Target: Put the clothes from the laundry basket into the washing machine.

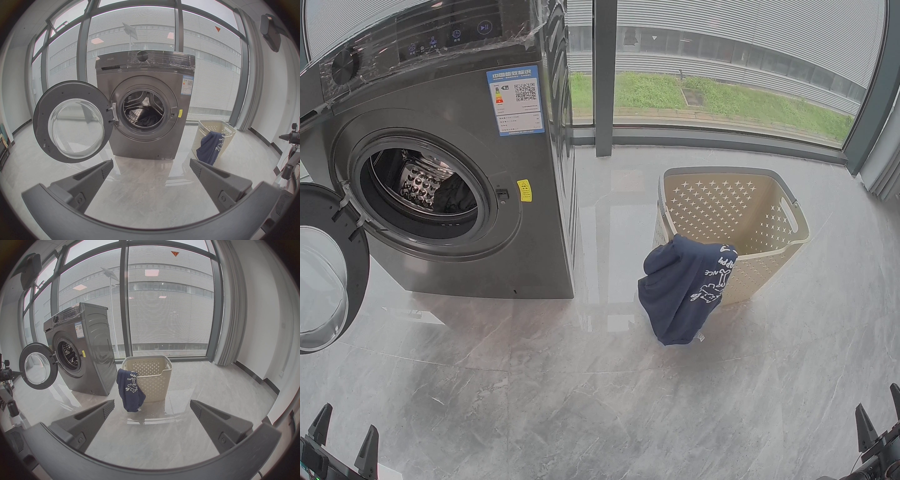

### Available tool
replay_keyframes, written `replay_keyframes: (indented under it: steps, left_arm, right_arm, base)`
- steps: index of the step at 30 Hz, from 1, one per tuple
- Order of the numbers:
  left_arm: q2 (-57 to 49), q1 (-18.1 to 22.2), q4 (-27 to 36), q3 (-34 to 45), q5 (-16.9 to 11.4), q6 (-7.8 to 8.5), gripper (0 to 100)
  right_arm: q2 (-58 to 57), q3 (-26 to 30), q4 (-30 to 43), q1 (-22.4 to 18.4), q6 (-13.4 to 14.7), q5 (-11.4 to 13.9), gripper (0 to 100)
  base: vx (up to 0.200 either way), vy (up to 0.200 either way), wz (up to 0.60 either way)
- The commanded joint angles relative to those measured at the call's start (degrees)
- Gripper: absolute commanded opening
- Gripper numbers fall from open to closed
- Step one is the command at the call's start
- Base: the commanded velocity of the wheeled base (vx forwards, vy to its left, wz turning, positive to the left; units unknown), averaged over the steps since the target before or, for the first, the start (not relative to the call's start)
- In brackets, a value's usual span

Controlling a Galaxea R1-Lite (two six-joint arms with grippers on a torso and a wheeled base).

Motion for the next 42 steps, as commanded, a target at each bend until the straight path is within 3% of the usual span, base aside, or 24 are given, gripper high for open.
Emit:
replay_keyframes:
  steps: [1,11,20,29,38,42]
  left_arm:
    - [-0.55,0.0,0.01,0.92,0.02,-0.02,100]
    - [-0.55,0.0,0.01,0.92,0.02,-0.02,100]
    - [-0.55,0.0,0.01,0.92,0.02,0.07,100]
    - [-0.55,0.0,0.01,0.92,0.02,0.16,100]
    - [-0.55,0.0,0.01,0.92,0.02,0.07,100]
    - [-0.55,0.0,0.01,0.92,0.02,-0.02,100]
  right_arm:
    - [-0.75,1.01,0.0,-0.02,-0.04,0.01,100]
    - [-0.75,1.01,0.0,-0.02,-0.04,0.01,100]
    - [-0.75,1.01,0.0,-0.02,-0.04,0.01,100]
    - [-0.84,1.01,0.0,-0.02,-0.04,0.01,100]
    - [-0.75,1.01,0.0,-0.02,0.04,0.01,100]
    - [-0.75,1.01,0.0,-0.02,-0.04,0.01,100]
  base:
    - [0.0,0.0,0.0]
    - [0.0,-0.18,0.0]
    - [0.0,0.0,0.0]
    - [0.2,0.0,0.0]
    - [0.0,0.0,0.0]
    - [0.0,-0.2,0.0]
